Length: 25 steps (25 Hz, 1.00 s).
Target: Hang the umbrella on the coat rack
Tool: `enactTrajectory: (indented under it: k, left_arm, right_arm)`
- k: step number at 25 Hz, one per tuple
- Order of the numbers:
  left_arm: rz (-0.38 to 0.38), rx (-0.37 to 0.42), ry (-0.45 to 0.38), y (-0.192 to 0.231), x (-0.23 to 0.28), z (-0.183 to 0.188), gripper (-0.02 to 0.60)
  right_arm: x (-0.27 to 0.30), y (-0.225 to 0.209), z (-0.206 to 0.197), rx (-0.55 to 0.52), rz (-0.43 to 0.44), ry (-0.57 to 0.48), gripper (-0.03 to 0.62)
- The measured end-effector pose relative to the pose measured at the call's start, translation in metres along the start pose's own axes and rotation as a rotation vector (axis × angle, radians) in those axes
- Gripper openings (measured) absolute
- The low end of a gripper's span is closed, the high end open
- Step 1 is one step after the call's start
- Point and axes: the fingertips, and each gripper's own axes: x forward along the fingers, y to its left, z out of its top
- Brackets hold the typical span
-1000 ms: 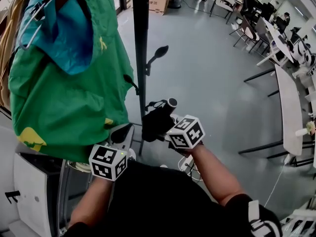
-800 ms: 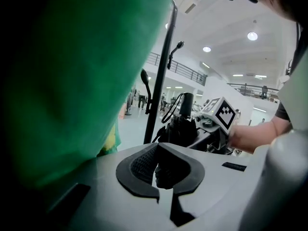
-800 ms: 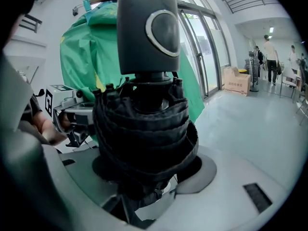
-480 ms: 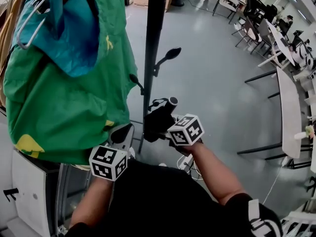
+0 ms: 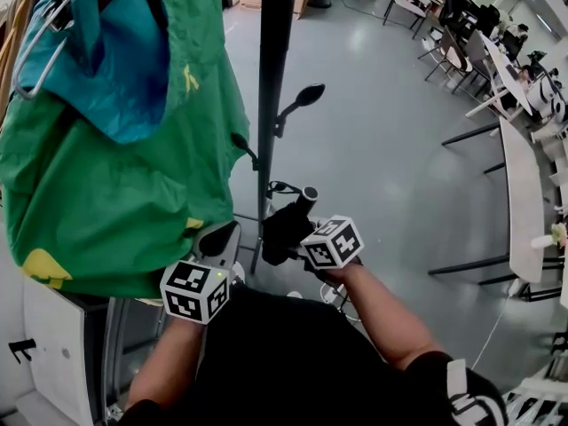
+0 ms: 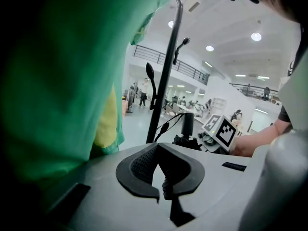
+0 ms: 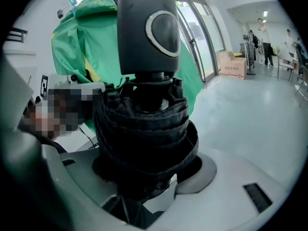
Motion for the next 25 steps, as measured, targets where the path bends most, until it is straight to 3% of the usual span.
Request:
enactTrajectory:
  k: [12,25]
  left_arm:
    - [-0.005,0.003,0.004,0.0,-0.002,0.0,0.015]
    - [0.023,-0.001,0.001,0.012,-0.009,-0.003,0.015]
  right_arm:
    - [0.004,-0.013,-0.007,0.089,0.014,-0.023,0.249]
    - [0.039,-0.027,-0.065,0.012,-0.07,0.183,0.249]
